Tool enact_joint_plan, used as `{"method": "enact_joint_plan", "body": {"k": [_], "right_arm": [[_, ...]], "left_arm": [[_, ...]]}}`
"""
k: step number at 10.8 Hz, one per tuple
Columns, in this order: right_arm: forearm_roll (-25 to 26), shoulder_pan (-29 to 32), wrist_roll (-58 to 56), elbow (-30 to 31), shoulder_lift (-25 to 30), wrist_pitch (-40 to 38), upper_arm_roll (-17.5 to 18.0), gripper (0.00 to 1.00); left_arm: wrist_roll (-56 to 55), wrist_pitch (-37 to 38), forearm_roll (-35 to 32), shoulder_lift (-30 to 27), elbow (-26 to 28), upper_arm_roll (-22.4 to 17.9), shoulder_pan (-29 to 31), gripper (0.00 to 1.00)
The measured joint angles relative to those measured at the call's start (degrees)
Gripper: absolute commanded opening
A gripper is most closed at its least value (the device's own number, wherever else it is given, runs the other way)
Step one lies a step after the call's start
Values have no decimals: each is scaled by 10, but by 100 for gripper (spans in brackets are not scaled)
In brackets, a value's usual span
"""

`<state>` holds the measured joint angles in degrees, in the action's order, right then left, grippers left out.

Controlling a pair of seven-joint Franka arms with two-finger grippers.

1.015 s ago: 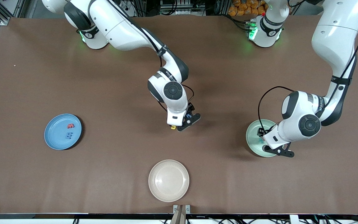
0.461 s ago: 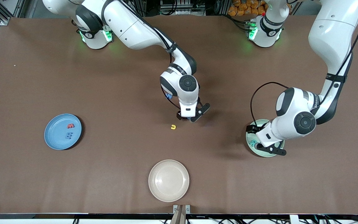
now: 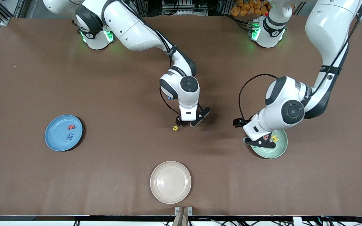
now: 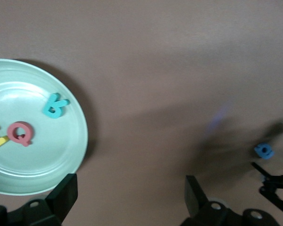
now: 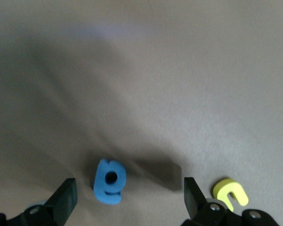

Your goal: Sort upper and lower case letters into plates

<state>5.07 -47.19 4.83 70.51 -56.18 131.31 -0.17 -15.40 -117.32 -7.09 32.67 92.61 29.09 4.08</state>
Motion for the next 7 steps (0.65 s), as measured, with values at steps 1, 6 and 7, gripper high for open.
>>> {"method": "enact_joint_plan", "body": {"k": [1,6,7], "right_arm": [[0,0,0,0,-1,17,0,100],[0,1,0,0,-5,28,-1,100],[0,1,0,0,-6,28,-1,100]], "left_arm": [[-2,5,0,-1,-3,3,0,100],[-2,68,0,-30,-24,11,0,100],[-2,70,0,-32,-25,14,0,100]]}}
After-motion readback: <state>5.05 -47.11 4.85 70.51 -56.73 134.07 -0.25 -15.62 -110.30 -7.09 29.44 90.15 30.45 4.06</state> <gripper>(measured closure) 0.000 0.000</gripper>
